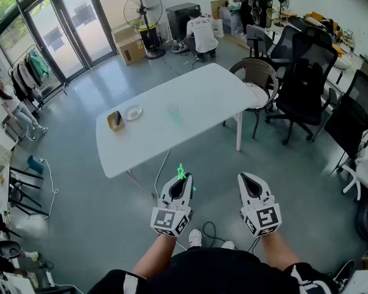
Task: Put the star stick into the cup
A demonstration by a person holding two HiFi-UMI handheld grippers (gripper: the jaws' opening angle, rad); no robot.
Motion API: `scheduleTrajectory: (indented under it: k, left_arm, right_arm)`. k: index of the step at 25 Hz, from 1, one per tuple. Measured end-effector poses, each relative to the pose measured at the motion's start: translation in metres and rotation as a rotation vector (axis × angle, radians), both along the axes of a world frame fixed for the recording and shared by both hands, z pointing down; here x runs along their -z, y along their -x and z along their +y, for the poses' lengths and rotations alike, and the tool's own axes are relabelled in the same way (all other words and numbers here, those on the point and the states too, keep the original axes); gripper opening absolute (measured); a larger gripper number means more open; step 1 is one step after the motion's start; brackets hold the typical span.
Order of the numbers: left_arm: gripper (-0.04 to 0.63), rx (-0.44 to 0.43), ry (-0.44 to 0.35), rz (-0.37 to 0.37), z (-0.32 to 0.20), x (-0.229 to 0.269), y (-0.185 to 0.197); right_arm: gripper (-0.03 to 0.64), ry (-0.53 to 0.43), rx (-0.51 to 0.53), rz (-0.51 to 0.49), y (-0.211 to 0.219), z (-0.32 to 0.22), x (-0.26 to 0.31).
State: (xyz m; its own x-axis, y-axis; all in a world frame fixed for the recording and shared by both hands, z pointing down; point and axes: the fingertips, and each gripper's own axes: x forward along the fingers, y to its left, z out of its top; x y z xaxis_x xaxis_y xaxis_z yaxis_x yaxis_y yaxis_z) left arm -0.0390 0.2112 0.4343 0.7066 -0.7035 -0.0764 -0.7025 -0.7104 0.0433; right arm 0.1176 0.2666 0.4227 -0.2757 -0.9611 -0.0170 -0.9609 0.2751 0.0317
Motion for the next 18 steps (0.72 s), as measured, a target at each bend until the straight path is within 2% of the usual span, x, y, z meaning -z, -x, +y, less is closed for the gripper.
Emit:
scheduleTrajectory:
  k: [9,18]
  left_arm:
    - [0.026,0.004,0.01,0.005,-0.001,-0.004,0.009]
    - [0.026,-0.004,0.012,0.008,-0.024,-0.003,0.039]
  right_arm:
    - [0.003,0.012,-0.001,0.005,0.01,0.001,-0.004]
    - [0.005,0.019,-0.026,-0.026,0.037,-0.025,-0.001]
